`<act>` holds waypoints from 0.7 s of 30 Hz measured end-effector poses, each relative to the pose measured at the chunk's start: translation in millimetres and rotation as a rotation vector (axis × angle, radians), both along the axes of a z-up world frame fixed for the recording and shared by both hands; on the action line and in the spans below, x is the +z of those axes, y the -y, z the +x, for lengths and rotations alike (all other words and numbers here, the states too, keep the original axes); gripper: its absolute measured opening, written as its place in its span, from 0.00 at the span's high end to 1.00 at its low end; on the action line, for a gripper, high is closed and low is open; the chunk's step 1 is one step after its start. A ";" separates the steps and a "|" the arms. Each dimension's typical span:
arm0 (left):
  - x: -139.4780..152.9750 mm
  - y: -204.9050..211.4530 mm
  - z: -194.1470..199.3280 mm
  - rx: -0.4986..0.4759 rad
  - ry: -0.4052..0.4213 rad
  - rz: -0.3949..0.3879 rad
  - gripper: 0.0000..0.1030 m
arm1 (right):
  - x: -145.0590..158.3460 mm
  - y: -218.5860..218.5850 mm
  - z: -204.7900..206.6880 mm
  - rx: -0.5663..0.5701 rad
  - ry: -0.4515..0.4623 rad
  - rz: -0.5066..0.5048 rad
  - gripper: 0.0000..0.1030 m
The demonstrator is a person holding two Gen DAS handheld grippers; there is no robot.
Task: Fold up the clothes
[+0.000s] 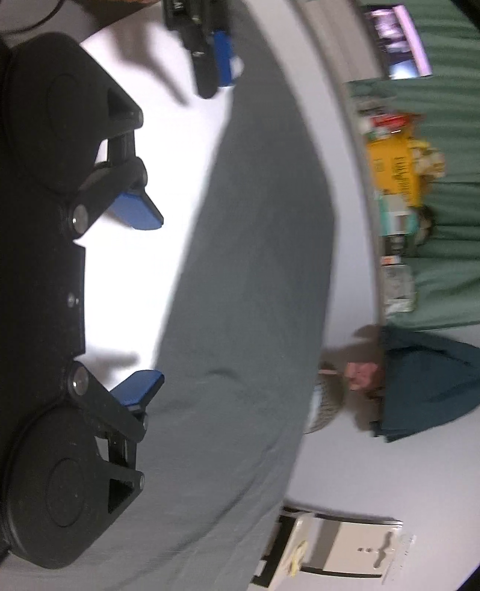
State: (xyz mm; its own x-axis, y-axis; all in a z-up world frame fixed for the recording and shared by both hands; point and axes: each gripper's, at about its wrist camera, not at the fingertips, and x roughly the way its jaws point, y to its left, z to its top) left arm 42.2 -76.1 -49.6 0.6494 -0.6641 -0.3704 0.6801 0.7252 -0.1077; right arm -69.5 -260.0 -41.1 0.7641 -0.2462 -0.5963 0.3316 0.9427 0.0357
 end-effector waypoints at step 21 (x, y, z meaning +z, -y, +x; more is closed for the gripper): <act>17.5 60.0 -9.7 0.200 -0.034 0.271 0.27 | 2.6 31.9 -15.2 -0.081 0.045 0.157 0.03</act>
State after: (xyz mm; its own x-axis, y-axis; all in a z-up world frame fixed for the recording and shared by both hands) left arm 32.5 -136.1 -32.1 0.7414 -0.3992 -0.5395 0.5205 0.8494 0.0868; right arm -84.7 -291.9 -38.5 0.7722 -0.2144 -0.5981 0.4010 0.8946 0.1971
